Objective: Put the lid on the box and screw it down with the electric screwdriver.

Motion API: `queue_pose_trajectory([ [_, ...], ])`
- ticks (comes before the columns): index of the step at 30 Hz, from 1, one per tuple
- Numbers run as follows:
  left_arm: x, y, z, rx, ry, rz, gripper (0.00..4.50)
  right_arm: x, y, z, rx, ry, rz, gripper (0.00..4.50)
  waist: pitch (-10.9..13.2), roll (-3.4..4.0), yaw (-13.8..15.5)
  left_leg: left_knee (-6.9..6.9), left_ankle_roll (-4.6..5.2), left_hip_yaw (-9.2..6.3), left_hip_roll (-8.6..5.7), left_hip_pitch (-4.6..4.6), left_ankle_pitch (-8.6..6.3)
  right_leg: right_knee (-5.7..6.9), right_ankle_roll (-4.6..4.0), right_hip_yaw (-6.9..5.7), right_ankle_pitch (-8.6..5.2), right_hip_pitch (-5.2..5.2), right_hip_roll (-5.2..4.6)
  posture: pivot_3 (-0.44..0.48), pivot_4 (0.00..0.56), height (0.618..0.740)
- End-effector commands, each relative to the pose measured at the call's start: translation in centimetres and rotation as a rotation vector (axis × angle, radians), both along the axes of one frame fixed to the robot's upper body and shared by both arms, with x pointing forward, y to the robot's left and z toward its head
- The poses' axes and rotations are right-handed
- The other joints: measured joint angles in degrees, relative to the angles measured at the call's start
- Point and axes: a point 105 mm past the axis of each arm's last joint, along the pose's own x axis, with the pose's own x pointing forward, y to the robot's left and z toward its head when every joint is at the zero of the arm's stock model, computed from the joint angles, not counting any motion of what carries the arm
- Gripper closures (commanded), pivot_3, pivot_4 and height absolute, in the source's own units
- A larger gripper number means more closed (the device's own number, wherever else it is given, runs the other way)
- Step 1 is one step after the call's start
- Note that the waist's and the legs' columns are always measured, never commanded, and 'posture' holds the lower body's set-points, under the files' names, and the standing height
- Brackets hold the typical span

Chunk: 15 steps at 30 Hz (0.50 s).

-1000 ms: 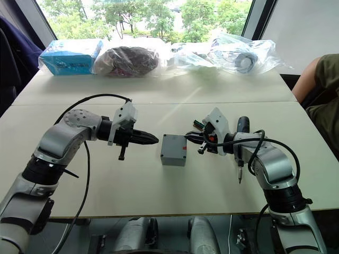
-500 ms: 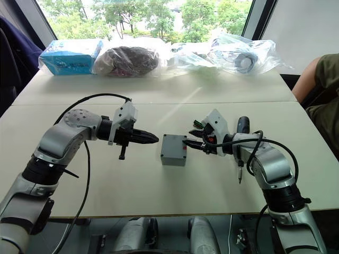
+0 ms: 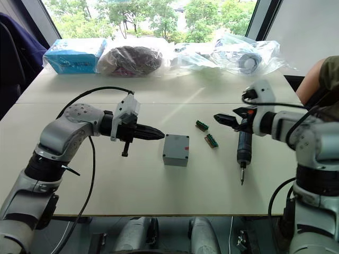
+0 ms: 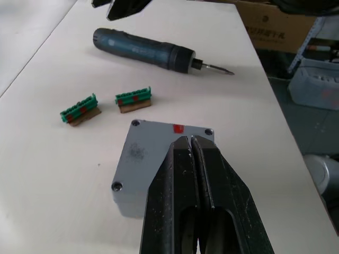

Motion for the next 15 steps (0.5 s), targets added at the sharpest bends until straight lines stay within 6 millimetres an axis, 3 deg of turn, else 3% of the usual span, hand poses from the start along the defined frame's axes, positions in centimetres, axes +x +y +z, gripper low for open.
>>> queue_pose_trajectory([
  [1,-1.0,-1.1,0.7,0.03,-0.088,-0.101,4.5,-0.8,-3.0,-0.4,-0.034,0.124,-0.106,0.11,0.0,0.0,0.0,0.0,0.01,0.0,0.0,0.0,0.0,-0.01,0.0,0.0,0.0,0.01,-0.01,0.0,0.15,0.74],
  [8,-1.2,-1.9,0.5,0.061,-0.152,-0.173,4.5,-2.8,-4.6,-3.0,0.0,0.415,-0.103,0.11,0.0,0.0,-0.5,0.01,0.08,0.09,0.0,-0.01,-0.05,-0.11,-0.18,0.09,-0.08,0.0,-0.03,0.0,0.15,0.74],
  [15,-1.5,-2.4,-0.2,0.042,-0.146,-0.157,4.5,-2.2,-4.3,-5.1,0.096,0.562,-0.162,0.11,0.0,0.01,-0.6,0.02,0.1,0.09,0.0,-0.02,-0.06,-0.11,-0.03,0.11,0.0,-0.02,0.0,0.0,0.15,0.74],
])
